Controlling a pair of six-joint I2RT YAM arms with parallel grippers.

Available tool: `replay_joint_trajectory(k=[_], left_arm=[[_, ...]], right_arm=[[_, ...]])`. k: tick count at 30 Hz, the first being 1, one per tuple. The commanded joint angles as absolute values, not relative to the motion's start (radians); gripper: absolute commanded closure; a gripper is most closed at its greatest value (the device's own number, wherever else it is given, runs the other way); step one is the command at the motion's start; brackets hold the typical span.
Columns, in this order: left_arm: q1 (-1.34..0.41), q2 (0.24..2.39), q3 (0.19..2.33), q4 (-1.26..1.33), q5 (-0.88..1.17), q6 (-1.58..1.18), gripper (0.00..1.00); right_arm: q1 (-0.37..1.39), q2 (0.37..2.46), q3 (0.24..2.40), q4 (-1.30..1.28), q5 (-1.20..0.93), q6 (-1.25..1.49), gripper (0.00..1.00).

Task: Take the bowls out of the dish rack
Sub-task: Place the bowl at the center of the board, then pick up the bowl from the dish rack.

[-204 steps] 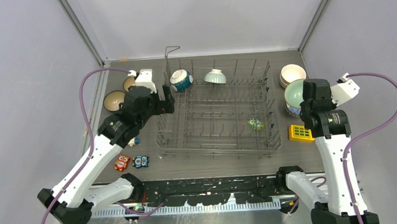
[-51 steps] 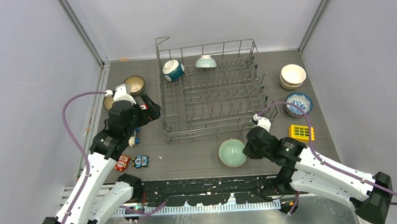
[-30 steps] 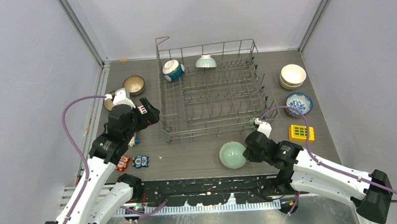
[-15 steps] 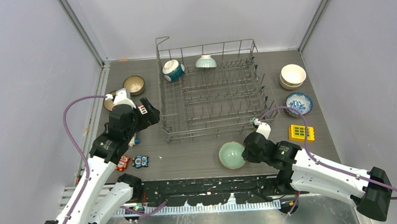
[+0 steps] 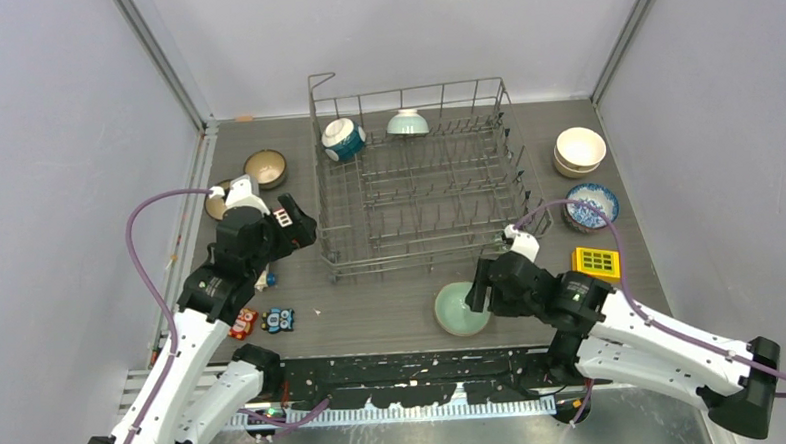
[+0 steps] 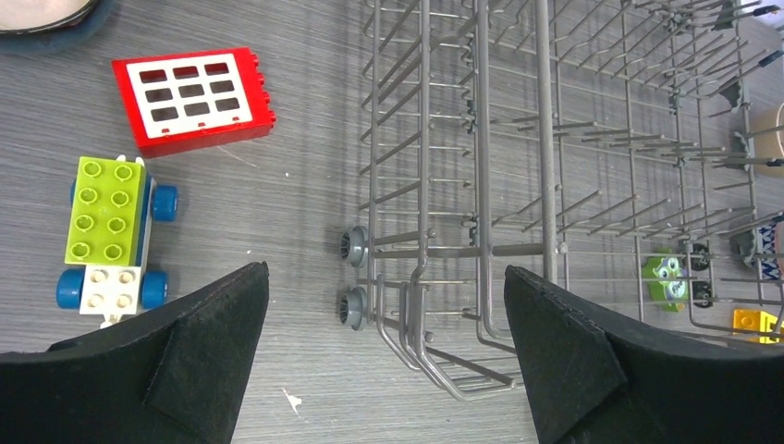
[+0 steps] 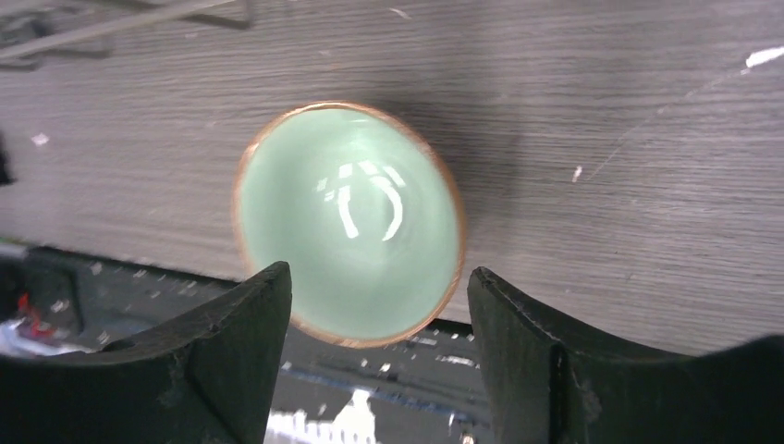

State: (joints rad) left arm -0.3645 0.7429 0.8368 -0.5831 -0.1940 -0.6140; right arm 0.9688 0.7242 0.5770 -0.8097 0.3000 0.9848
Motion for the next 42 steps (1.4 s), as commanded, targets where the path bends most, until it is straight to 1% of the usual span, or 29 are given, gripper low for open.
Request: replay_joint_trajectory(k=[1,5,7,9,11,13,15,17,18,20,22,26,32,37,42], left_arm=[[-0.363,0.744,0.862,-0.592,-0.195,-0.578,0.00],[-0.363,0.750,0.874,-0.589,-0.199,-0.554,0.00],[-0.363,0.759,0.888,-0.586,-0.199,-0.540,0.00],[-0.362,0.769,0.903,-0.586,-0.211,-0.526,0.00],[-0.363,0.776,0.922,-0.585,-0.221,-0.518,0.00],[-0.362,0.778,0.941,-0.584,-0.225,-0.518,0.00],[-0.364,0.778,0.957,-0.588,-0.225,-0.516,0.00],[-0.364,0.780,0.976,-0.605,-0.229,-0.516,0.00],[-0.364,0.782,0.985,-0.611,-0.234,-0.517,0.00],[-0.363,0.784,0.995,-0.616,-0.238,-0.516,0.00],[-0.364,0.785,0.999,-0.612,-0.236,-0.518,0.00],[-0.364,0.798,0.996,-0.591,-0.229,-0.528,0.00],[-0.364,0.830,0.974,-0.544,-0.228,-0.543,0.00],[-0.364,0.852,0.979,-0.536,-0.237,-0.539,0.00],[-0.364,0.861,0.974,-0.528,-0.236,-0.540,0.00]], right_arm=[[0.976,0.712,0.819,-0.966,0.221,0.856,0.25],[0.977,0.788,1.164,-1.154,0.175,0.698,0.22],[0.977,0.851,1.344,-1.195,0.190,0.646,0.21],[0.976,0.904,1.472,-1.140,0.224,0.615,0.20],[0.976,0.962,1.549,-1.001,0.298,0.599,0.20],[0.969,1.024,1.576,-0.869,0.365,0.585,0.19],[0.930,1.092,1.588,-0.733,0.384,0.594,0.19],[0.816,1.158,1.586,-0.598,0.275,0.662,0.19],[0.742,1.185,1.561,-0.516,0.175,0.749,0.19],[0.617,1.233,1.482,-0.311,0.059,0.892,0.19],[0.540,1.297,1.432,-0.141,0.018,0.994,0.19],[0.477,1.442,1.418,0.073,0.038,1.115,0.20],[0.447,1.656,1.447,0.219,0.119,1.299,0.21],[0.447,1.764,1.482,0.214,0.174,1.422,0.22],[0.449,1.806,1.459,0.152,0.260,1.529,0.23]])
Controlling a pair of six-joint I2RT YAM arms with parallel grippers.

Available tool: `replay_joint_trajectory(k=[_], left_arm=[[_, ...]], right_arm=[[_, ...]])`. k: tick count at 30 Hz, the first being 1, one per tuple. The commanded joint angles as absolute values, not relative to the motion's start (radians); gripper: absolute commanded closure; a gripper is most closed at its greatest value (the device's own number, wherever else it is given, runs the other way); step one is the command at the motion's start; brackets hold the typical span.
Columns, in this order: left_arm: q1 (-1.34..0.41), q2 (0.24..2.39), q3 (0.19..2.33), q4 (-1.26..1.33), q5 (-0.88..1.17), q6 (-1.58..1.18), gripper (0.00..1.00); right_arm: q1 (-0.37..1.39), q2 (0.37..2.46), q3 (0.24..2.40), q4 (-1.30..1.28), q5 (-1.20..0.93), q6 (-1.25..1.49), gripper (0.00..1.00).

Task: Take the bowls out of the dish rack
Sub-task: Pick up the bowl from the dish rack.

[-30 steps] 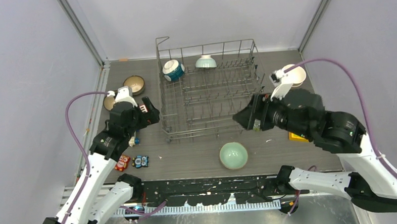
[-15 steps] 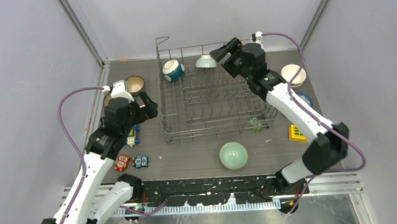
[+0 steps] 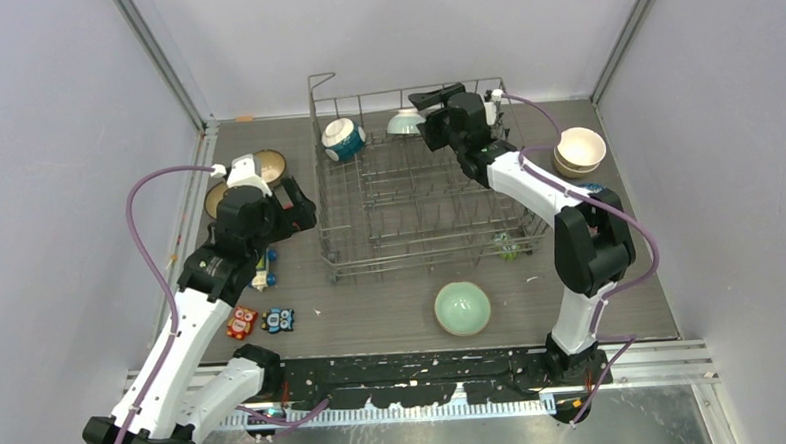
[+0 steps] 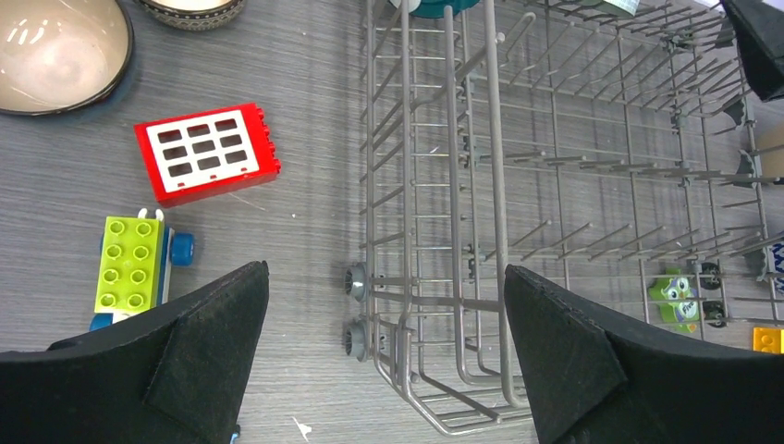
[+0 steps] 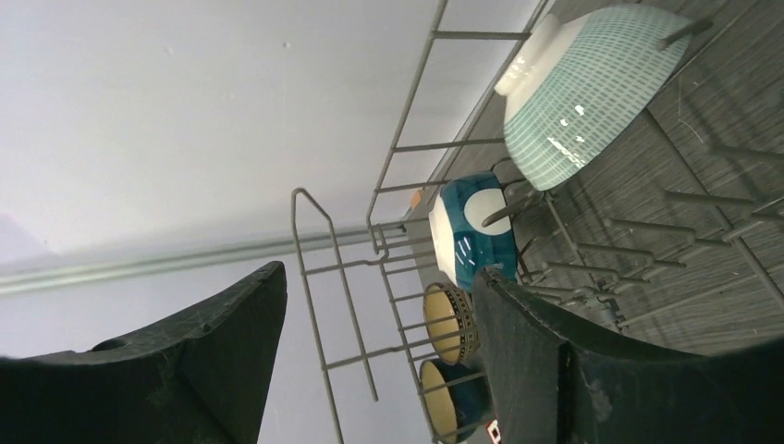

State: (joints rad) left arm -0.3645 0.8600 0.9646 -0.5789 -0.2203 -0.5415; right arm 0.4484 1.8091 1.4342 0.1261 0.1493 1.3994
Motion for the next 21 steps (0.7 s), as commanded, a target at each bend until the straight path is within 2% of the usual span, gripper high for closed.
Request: replay_joint_trajectory(k=[1,10,21], left_arm=[[-0.364,0.862,0.971,-0.525,-0.234,-0.541,0.00],[-0.363,0.857,0.939,-0.516,-0.219,-0.566,0.00],[-0.364,0.854,0.915,-0.511,-0.212,-0.568,0.00]], right_arm=[[0.451,1.810,1.457,0.137,0.281,1.539,0.23],[0.463,1.914,1.546,0.008,0.327,1.589,0.31],[0.470,1.981,1.569,-0.039,0.344,1.595,0.26]])
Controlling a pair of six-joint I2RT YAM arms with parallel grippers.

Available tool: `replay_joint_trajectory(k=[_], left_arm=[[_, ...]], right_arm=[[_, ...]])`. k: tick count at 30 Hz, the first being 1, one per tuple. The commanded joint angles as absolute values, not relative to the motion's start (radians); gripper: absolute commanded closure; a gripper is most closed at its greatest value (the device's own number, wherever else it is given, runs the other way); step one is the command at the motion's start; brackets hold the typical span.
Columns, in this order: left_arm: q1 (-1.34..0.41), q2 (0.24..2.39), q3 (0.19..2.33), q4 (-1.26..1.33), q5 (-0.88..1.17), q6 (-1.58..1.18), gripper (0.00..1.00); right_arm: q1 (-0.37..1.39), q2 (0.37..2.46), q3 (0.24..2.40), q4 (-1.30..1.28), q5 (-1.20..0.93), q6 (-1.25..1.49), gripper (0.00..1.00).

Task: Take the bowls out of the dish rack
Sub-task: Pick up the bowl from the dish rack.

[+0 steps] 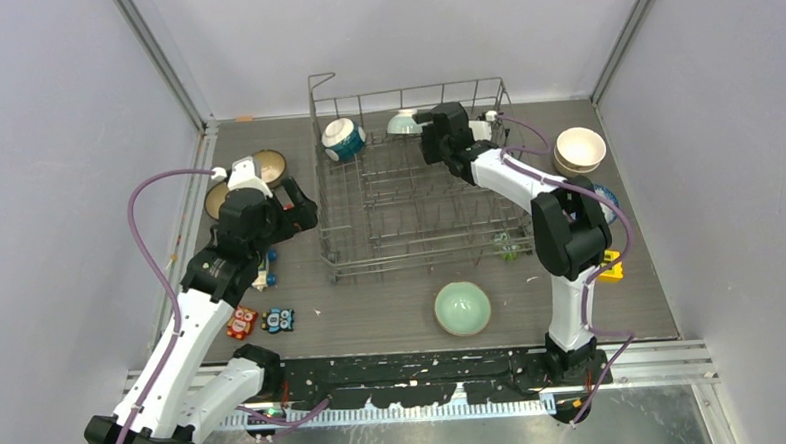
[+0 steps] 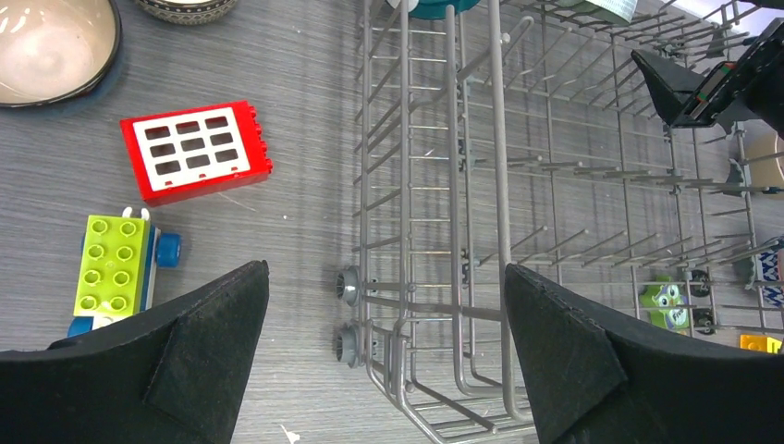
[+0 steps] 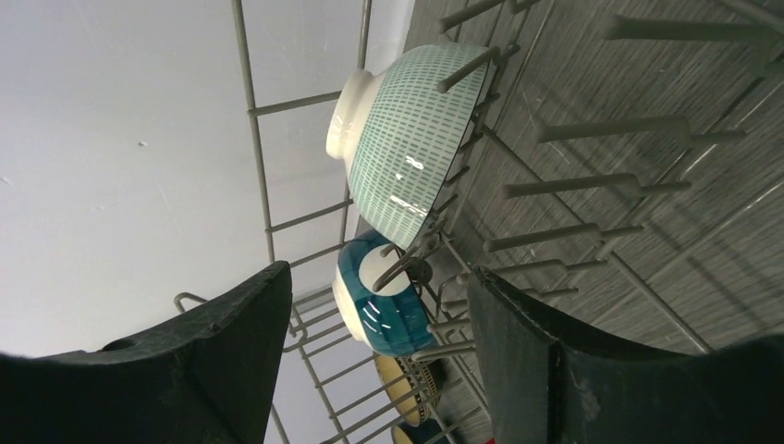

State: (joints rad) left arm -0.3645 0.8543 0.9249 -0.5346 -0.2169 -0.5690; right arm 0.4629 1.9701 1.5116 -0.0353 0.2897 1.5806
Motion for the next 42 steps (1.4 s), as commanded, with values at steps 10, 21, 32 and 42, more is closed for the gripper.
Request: replay_joint_trajectory(k=[10,21,32,42], left_arm=[[-0.364,0.864,0.919,-0.511,-0.217,-0.570,0.00],[-0.363,0.873,0.914,-0.513,-0.218,-0.574,0.00],[-0.364,0.885,0.908,-0.506,-0.216,-0.575,0.00],[-0.364,0.904,0.936,-0.493,-0.241,-0.554,0.00]], right_arm=[[0.471,2.055,1.586,-0.004,0.349,1.621,0.31],[0.471,2.094,1.542,0.187,0.387,1.649,0.37],[0.471,2.120,1.508,0.344,0.396,1.640,0.53],[0.473,2.056,1.483,0.343,0.384,1.584,0.35]])
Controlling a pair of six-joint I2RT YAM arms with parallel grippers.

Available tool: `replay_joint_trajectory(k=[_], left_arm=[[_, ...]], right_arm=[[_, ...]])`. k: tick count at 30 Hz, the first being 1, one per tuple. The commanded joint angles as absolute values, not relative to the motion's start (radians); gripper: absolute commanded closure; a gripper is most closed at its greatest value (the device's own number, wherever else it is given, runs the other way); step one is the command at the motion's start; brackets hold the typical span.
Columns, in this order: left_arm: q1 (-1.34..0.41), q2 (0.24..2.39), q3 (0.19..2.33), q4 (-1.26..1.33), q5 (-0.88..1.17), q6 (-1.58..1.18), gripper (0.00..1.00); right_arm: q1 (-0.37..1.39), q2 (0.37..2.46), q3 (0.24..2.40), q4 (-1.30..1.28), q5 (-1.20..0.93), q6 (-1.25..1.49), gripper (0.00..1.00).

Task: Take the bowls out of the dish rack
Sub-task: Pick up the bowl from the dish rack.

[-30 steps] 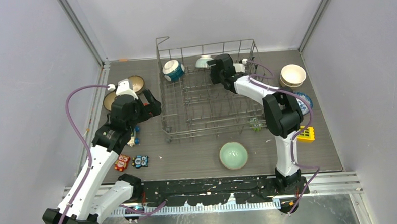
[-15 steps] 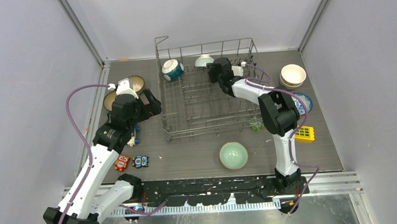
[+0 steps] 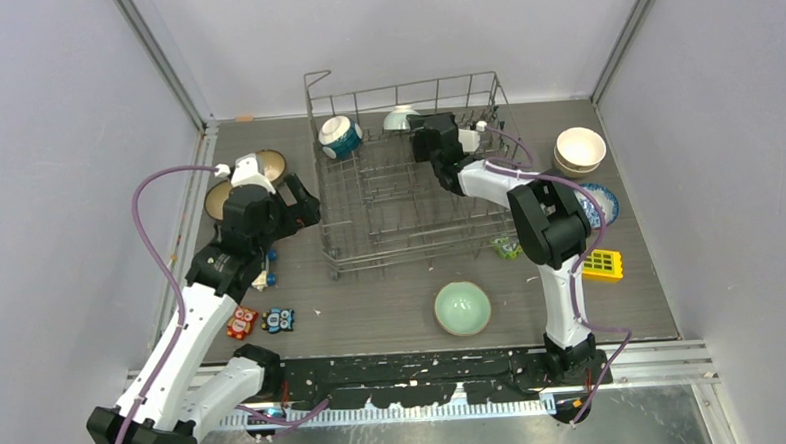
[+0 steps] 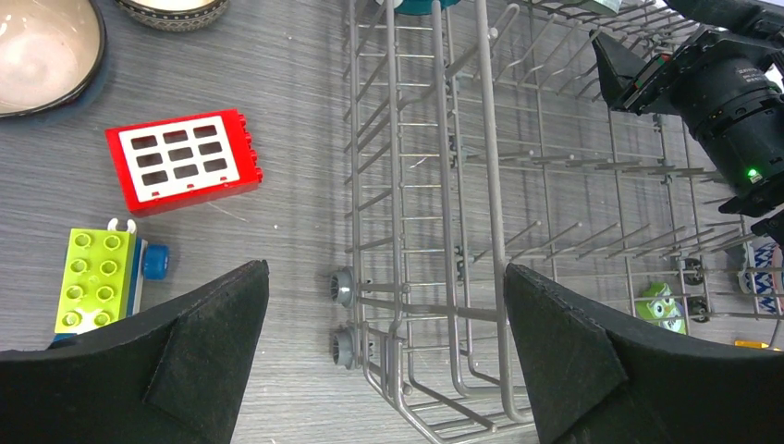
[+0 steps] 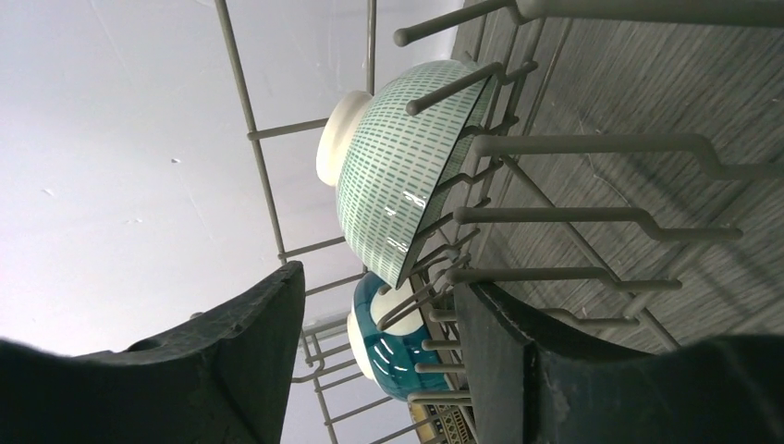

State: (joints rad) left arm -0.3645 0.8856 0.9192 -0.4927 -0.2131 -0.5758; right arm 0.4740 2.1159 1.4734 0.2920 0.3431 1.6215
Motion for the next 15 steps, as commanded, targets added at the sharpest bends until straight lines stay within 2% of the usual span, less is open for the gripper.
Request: replay_joint_trajectory(k=[1,15], left_arm=[[-0.364,0.909,0.944,-0.487,-0.245,-0.551,0.00],[-0.365,0.988,1.002,-0.411,-0.223,-0.521,0.00]], right_arm=[[0.473,2.049,1.496,0.311,0.380,1.575,0.34],[0.475,1.933,1.575,0.077,0.414,1.397,0.27]])
